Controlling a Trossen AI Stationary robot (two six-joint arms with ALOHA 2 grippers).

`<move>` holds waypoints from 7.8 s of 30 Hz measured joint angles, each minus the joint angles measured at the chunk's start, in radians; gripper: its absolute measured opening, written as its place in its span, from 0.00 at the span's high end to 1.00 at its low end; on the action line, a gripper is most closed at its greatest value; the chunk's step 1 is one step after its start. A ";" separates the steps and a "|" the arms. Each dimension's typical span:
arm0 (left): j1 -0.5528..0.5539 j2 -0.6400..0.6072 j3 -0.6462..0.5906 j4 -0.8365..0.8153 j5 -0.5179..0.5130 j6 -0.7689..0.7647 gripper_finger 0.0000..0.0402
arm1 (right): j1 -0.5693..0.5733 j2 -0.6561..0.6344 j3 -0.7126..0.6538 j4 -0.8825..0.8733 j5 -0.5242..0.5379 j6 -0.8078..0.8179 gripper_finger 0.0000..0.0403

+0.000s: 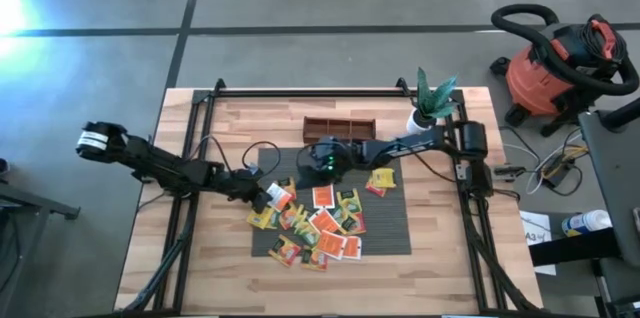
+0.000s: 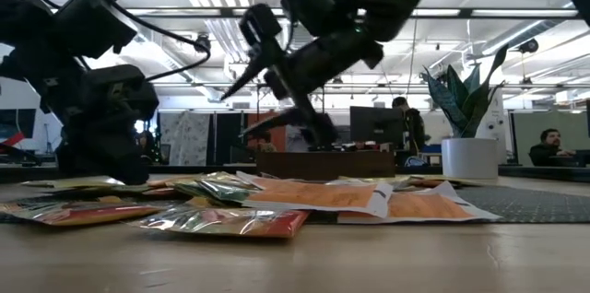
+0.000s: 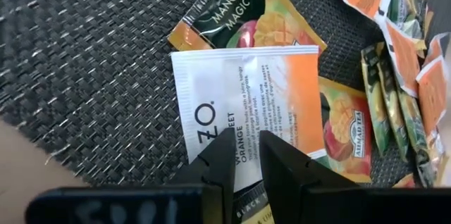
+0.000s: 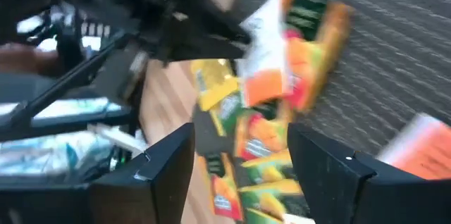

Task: Pick & Place Tea
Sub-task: Put the white orange tea bag into the right section of the wooden organizer

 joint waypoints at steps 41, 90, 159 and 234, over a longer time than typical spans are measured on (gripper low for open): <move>0.001 0.246 0.083 0.269 -0.099 -0.044 0.83 | -0.003 0.138 0.098 -0.113 -0.017 -0.103 0.68; 0.319 -0.481 0.118 0.174 -0.129 0.076 0.77 | -0.034 -0.323 0.038 -0.178 0.573 -0.547 0.98; 0.454 0.028 0.576 -0.226 0.358 0.897 0.99 | -0.148 -0.255 0.476 -0.804 0.209 -1.249 0.61; 0.418 -0.312 0.250 -0.227 0.025 0.571 0.66 | -0.448 -0.137 0.256 -1.106 0.261 -1.368 0.98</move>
